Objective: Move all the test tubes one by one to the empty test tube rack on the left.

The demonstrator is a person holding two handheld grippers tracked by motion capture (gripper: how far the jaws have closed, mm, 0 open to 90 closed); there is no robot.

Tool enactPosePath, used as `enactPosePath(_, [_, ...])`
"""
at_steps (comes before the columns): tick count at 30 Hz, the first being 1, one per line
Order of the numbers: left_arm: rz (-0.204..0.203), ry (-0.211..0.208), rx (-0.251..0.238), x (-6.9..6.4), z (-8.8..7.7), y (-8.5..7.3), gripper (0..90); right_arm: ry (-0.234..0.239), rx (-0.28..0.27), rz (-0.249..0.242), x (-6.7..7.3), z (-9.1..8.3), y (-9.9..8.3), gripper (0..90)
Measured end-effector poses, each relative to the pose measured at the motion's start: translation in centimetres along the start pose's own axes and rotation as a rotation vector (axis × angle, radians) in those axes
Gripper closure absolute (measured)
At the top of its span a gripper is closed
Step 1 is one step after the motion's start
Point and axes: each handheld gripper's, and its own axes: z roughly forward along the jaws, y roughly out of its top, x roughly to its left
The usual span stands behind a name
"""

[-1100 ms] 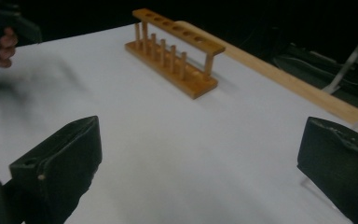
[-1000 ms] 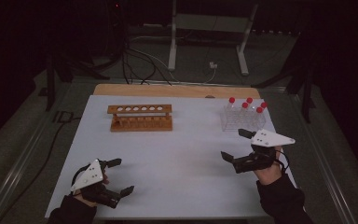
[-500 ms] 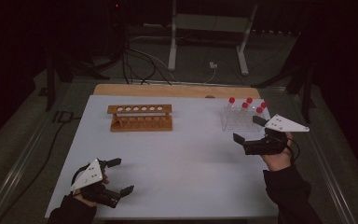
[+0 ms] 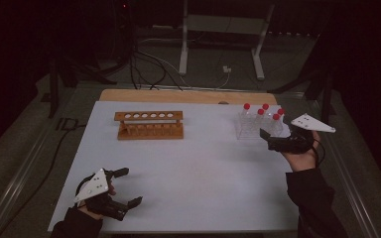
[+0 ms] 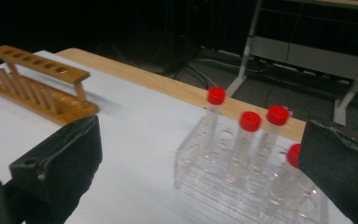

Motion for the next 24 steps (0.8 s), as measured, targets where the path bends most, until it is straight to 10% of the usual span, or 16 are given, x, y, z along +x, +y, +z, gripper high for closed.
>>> enactPosePath(24, [-0.015, 0.001, -0.002, 0.1, 0.0, -0.1, 0.3, -0.169, 0.208, 0.116, -5.4, 4.6, -3.5, 25.9])
